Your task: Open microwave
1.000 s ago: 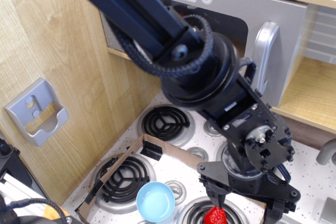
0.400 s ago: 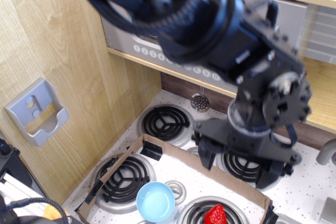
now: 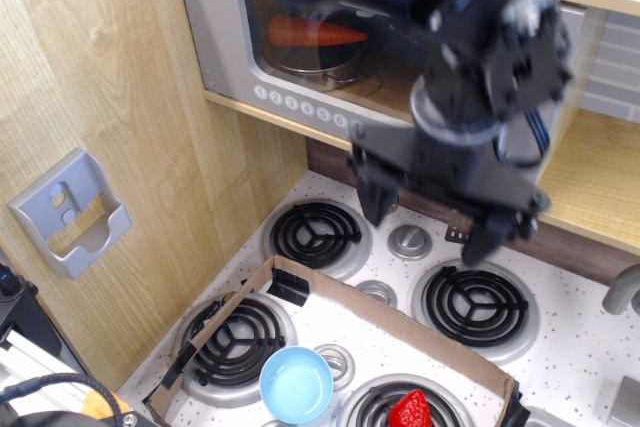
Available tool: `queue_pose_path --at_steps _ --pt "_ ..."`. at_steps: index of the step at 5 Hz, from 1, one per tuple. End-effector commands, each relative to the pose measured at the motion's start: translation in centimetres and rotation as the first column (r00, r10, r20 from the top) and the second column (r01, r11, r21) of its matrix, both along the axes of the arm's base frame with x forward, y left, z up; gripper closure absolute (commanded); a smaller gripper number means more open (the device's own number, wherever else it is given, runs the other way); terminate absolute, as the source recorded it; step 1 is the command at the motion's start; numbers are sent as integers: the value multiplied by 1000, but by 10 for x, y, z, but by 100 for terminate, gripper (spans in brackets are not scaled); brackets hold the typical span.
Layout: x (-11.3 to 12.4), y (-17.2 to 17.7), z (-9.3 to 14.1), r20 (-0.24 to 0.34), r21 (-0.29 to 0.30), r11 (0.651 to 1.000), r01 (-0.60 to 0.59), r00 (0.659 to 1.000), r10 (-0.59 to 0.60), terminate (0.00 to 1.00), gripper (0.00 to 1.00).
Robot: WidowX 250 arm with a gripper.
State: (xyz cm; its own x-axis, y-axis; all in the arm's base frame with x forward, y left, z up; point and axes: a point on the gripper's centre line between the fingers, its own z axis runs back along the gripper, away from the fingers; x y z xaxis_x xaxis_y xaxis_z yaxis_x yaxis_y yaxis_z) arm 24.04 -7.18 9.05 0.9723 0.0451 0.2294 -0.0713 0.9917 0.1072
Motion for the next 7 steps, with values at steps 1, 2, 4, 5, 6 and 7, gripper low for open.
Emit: queue_pose_path --at_steps 1,2,4,5,6,7 --pt "38 16 28 57 -4 997 83 995 -83 0 0" --pt "45 12 27 71 -28 993 114 991 -112 0 0" --pt "69 -3 27 119 -74 979 189 977 -179 0 0" --pt "81 -8 27 129 -85 972 219 970 -207 0 0" --pt "89 -11 25 137 -88 970 227 967 -214 0 0" --pt "98 -10 23 146 -87 967 240 963 -226 0 0"
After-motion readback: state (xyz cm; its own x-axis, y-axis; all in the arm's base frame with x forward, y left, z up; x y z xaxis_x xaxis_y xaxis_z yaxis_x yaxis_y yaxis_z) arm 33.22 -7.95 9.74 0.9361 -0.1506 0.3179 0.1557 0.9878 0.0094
